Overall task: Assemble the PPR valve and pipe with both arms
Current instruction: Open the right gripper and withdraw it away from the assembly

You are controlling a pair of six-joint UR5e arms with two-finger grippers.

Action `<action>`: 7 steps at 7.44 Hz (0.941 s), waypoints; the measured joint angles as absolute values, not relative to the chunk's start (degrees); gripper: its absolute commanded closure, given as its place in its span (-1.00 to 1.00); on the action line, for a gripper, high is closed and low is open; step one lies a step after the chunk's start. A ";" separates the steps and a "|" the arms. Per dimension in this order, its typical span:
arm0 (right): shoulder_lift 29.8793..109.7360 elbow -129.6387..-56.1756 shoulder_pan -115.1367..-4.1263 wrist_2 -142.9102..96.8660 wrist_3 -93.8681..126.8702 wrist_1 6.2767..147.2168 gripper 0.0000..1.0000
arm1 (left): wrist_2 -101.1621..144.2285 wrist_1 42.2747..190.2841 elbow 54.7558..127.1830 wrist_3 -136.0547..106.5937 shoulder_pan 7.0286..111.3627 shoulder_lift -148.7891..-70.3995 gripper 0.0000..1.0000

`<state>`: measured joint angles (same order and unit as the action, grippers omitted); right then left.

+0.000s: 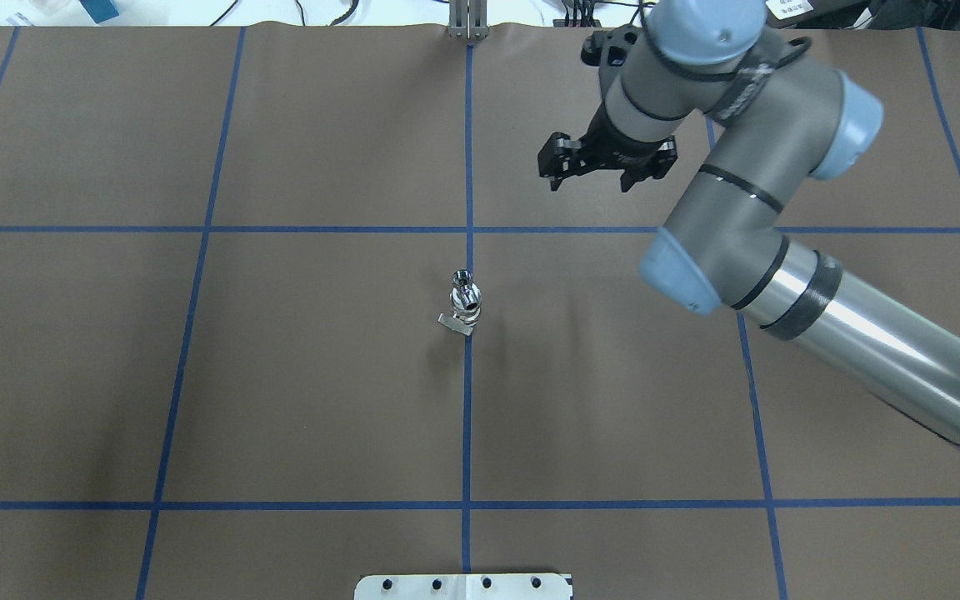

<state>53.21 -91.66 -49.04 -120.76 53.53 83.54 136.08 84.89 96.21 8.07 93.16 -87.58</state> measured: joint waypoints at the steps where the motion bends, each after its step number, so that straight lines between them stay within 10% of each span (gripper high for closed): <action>1: 57.32 -91.70 -52.33 -122.79 47.45 82.23 -0.98 | 136.08 84.96 96.04 8.04 93.16 -87.56 -0.99; 7: 82.72 -91.89 -72.32 -128.27 5.42 78.60 -0.99 | 136.05 85.17 95.42 8.12 93.21 -87.24 -0.99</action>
<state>82.72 -91.89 -72.32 -128.27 5.42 78.60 136.05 85.17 95.42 8.12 93.21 -87.24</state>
